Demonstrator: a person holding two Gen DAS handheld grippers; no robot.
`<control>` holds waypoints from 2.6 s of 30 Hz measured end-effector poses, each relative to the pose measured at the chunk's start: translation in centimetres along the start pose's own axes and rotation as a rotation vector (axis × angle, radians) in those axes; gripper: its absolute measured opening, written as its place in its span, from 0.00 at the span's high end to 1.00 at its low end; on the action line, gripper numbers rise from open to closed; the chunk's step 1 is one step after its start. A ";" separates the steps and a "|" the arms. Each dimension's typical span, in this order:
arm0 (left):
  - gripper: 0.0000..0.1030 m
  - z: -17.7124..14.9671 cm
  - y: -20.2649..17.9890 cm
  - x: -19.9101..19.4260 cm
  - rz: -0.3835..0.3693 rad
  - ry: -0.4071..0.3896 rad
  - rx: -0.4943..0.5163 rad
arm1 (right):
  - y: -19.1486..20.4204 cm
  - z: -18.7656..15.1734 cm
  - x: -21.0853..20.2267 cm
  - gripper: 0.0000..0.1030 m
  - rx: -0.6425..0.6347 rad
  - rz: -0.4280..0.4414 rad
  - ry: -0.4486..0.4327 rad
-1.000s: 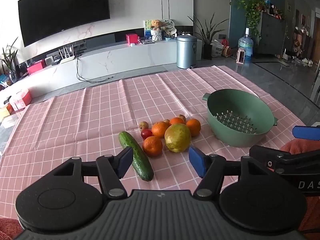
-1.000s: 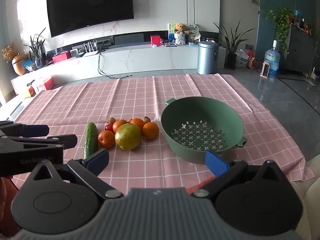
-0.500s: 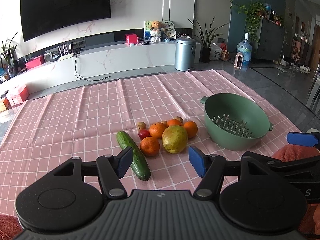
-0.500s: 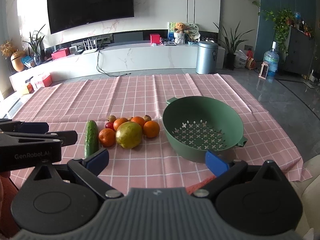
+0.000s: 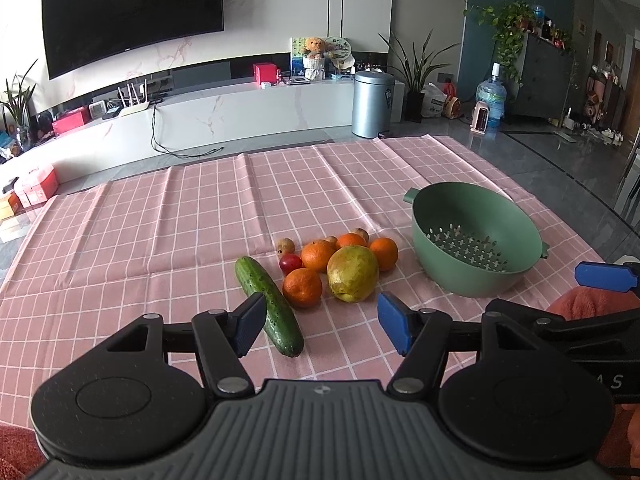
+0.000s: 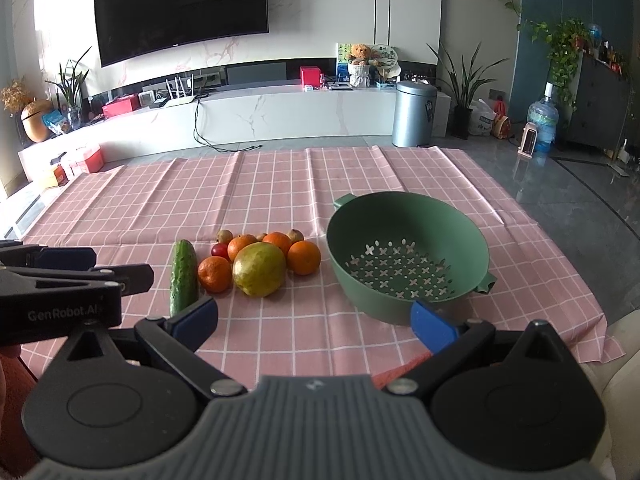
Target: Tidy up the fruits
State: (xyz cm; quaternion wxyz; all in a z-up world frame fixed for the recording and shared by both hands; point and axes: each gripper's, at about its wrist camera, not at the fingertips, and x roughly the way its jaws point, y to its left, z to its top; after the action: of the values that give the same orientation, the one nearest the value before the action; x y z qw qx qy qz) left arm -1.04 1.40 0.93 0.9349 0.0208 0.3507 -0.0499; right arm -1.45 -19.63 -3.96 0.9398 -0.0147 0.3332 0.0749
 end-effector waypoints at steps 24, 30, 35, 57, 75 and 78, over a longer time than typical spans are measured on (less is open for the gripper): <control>0.27 -0.1 -0.1 0.7 0.014 0.028 0.011 | -0.4 -0.1 0.5 0.04 0.026 0.025 0.017; 0.27 -0.1 0.0 0.8 0.013 0.035 0.011 | -0.4 -0.1 0.6 0.04 0.024 0.025 0.013; 0.27 0.0 0.2 1.0 0.008 0.046 -0.003 | -0.3 -0.2 0.8 0.04 0.024 0.019 0.006; 0.42 1.0 5.0 8.8 0.016 0.177 -0.209 | 1.0 1.1 9.4 0.33 0.066 0.171 0.035; 0.57 0.3 10.0 16.5 -0.004 0.292 -0.445 | 1.9 2.6 19.0 0.44 0.262 0.190 0.119; 0.57 0.6 9.9 17.3 -0.017 0.308 -0.450 | 2.0 2.7 19.6 0.44 0.273 0.190 0.139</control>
State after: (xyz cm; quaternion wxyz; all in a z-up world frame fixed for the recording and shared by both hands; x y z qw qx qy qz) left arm 13.36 9.88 -10.01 0.8512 -0.1832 0.4912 0.0251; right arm 14.97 -14.89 -14.20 0.8965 0.1393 0.4041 0.1166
